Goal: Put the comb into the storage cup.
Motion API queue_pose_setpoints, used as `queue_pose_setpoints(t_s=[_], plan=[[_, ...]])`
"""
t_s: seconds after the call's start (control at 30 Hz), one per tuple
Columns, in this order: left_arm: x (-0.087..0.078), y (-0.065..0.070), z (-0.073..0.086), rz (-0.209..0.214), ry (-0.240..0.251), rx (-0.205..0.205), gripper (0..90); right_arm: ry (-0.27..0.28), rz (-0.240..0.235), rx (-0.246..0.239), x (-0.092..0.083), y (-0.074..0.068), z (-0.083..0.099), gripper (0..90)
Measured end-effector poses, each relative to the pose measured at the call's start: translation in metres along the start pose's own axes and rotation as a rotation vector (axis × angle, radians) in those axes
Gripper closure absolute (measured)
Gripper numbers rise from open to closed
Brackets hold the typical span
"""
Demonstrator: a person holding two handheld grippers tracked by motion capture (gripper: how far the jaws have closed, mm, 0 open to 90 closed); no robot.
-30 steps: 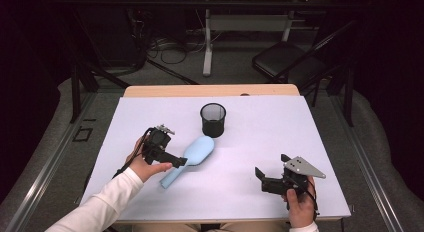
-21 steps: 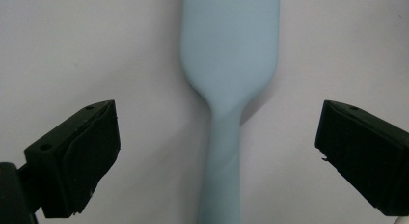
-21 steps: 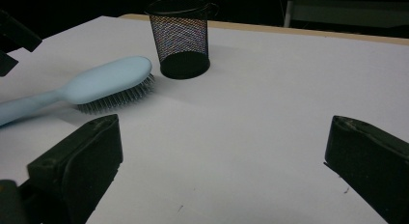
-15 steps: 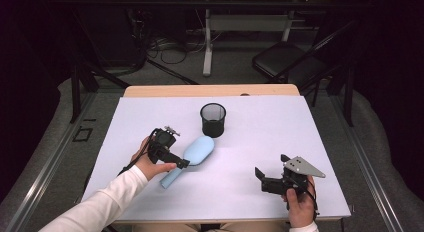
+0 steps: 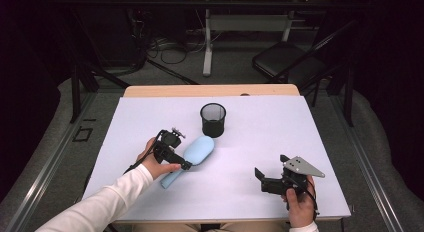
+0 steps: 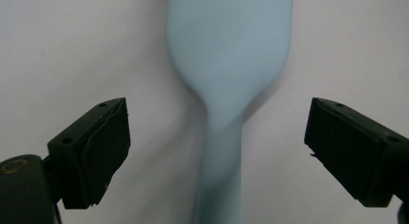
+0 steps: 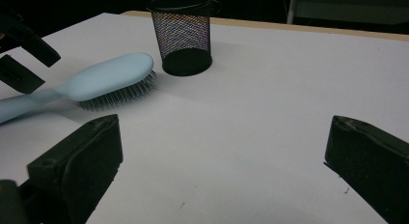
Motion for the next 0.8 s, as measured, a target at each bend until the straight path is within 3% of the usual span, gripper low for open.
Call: queue_pose_setpoints(t_s=[0.1, 0.6, 0.8], plan=[[0.004, 0.000, 0.000, -0.001, -0.038, 0.012, 14.8, -0.003, -0.001, -0.001, 0.000, 0.000, 0.000, 0.0], [0.014, 0.002, -0.001, 0.014, -0.073, 0.001, 24.8, -0.007, -0.007, -0.004, 0.000, 0.000, 0.000, 0.0], [0.017, 0.001, -0.001, -0.002, -0.092, -0.002, 27.6, -0.006, -0.008, -0.006, 0.000, 0.000, 0.000, 0.0]])
Point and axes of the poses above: each handheld gripper's, and its own axes: x roughly forward along the jaws, z roughly out of its underside, y roughly to its right, the point moved 2 cm from there along x, roughly forward along the jaws, and after that the axes turned 4 degrees about x, right-handed, at the moved point
